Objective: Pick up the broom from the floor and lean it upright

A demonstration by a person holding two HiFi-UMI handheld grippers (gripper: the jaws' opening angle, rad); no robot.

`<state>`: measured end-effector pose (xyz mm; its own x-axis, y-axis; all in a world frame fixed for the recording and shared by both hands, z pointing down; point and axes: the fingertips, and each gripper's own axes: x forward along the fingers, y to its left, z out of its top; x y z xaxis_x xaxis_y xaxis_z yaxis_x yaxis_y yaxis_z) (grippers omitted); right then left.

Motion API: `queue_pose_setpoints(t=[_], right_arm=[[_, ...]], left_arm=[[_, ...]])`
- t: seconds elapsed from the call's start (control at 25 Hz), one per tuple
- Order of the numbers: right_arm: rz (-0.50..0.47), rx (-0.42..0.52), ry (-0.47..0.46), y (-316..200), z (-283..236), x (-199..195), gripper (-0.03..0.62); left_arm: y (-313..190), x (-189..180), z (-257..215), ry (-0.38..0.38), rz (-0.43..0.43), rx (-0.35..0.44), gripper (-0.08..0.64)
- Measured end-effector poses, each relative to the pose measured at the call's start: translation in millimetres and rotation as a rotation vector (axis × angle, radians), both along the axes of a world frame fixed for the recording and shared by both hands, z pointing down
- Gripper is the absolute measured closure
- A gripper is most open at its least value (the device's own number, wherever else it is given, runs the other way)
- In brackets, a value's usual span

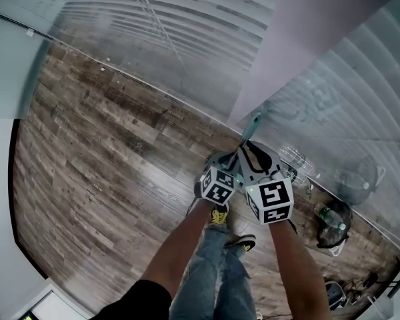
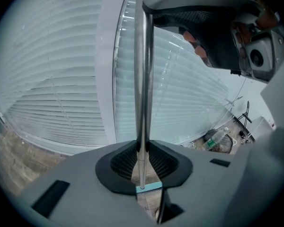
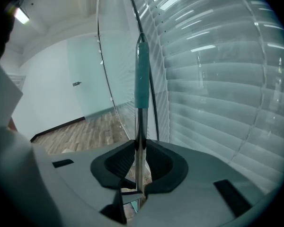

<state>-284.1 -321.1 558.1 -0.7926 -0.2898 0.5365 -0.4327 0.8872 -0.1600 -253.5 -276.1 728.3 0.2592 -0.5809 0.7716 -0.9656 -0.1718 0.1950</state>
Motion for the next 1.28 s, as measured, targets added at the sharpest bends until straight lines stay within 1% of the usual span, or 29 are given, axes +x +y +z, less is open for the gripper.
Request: queue_pose_setpoints(t=[0.44, 0.72, 0.84, 1.04, 1.28], right_arm=[[0.018, 0.001, -0.013, -4.9, 5.7, -4.2, 0.511], [0.040, -0.014, -0.016, -5.6, 5.1, -1.6, 0.511], [0.051, -0.031, -0.020, -4.5, 3.7, 0.3, 0.511], [0.042, -0.037, -0.018, 4.2, -3.2, 2.9, 0.511], [0.083, -0.054, -0.026, 2.0, -5.5, 9.5, 0.511]], left_arm=[[-6.5, -3.4, 5.1, -0.007, 0.028, 0.009, 0.468], [-1.7, -3.7, -0.2, 0.003, 0.046, 0.032, 0.468], [2.8, -6.0, -4.0, 0.007, 0.042, 0.028, 0.468], [8.1, -9.6, -14.0, -0.006, 0.044, 0.027, 0.468], [5.1, -2.3, -24.1, -0.030, 0.062, 0.048, 0.468]])
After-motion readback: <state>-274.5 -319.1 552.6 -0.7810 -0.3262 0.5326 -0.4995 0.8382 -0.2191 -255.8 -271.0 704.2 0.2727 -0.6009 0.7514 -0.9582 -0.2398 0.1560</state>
